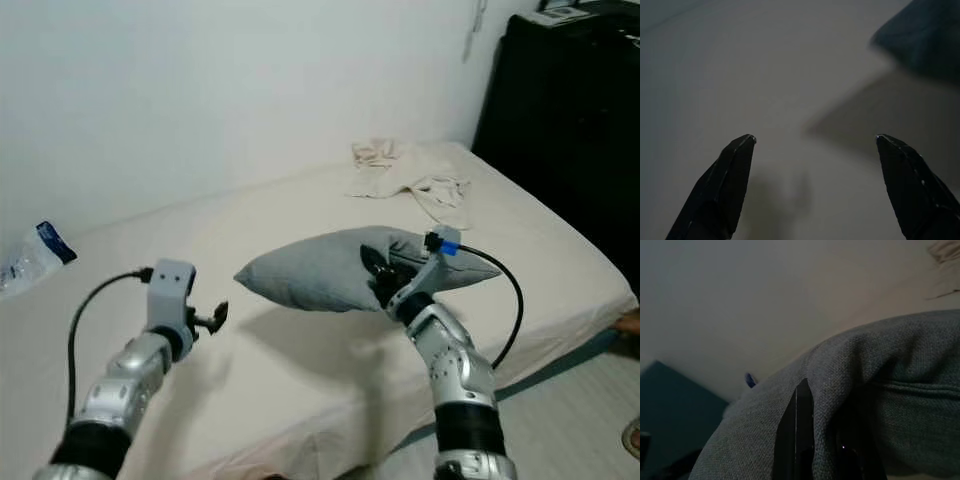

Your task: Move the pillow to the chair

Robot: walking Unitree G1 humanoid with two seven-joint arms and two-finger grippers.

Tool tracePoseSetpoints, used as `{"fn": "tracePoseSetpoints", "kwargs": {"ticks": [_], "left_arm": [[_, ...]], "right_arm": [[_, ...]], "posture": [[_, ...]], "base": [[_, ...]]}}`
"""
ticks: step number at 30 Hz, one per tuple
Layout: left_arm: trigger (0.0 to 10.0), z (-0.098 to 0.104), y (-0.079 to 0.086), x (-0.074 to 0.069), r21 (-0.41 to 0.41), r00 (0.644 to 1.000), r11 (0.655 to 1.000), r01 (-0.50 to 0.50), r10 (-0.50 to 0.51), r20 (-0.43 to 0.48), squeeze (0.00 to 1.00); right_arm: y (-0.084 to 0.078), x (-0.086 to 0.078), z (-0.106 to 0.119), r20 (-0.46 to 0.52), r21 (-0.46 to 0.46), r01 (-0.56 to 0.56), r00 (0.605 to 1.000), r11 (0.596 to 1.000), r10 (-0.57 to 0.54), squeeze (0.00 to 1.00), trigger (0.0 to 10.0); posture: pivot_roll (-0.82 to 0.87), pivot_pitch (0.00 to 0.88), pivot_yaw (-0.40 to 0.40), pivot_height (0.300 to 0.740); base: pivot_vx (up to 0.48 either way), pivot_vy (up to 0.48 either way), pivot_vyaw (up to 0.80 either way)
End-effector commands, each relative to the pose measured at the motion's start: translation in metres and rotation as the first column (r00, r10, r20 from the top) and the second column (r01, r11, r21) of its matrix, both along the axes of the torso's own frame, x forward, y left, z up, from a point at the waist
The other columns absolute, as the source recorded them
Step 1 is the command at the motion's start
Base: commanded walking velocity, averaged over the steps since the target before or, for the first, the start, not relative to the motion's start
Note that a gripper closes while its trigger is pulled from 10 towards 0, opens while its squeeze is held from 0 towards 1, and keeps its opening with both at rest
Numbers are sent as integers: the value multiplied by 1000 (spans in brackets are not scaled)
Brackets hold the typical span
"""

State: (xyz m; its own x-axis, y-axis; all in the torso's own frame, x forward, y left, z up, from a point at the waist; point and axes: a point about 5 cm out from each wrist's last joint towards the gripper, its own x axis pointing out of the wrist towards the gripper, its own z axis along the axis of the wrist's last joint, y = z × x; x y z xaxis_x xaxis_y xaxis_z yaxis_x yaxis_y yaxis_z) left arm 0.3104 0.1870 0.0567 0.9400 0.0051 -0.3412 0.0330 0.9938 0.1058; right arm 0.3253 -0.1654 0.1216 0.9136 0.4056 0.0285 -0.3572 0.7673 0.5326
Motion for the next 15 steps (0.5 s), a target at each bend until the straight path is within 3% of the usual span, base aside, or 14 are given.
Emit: {"fn": "tracePoseSetpoints", "kwargs": {"ticks": [1,9,15], "left_arm": [[10000,-11,13,-7,76,998,996,-52,55,-41,0],[10000,-30,24,-18,222,992,973,-55,78,-96,0],[10000,-42,25,-30,250,990,968,-26,60,-128,0]], "right_arm": [[12,2,14,94,-2,-52,994,999,52,0,10000],[13,-4,-7,39,-85,-25,999,996,29,0,10000],[1,-19,-31,-17,-198,24,999,980,-28,0,10000]], "posture": [[-92,32,56,740],[-85,23,57,740],[-84,33,56,740]], "base": [[0,0,775],[0,0,773],[0,0,774]]}}
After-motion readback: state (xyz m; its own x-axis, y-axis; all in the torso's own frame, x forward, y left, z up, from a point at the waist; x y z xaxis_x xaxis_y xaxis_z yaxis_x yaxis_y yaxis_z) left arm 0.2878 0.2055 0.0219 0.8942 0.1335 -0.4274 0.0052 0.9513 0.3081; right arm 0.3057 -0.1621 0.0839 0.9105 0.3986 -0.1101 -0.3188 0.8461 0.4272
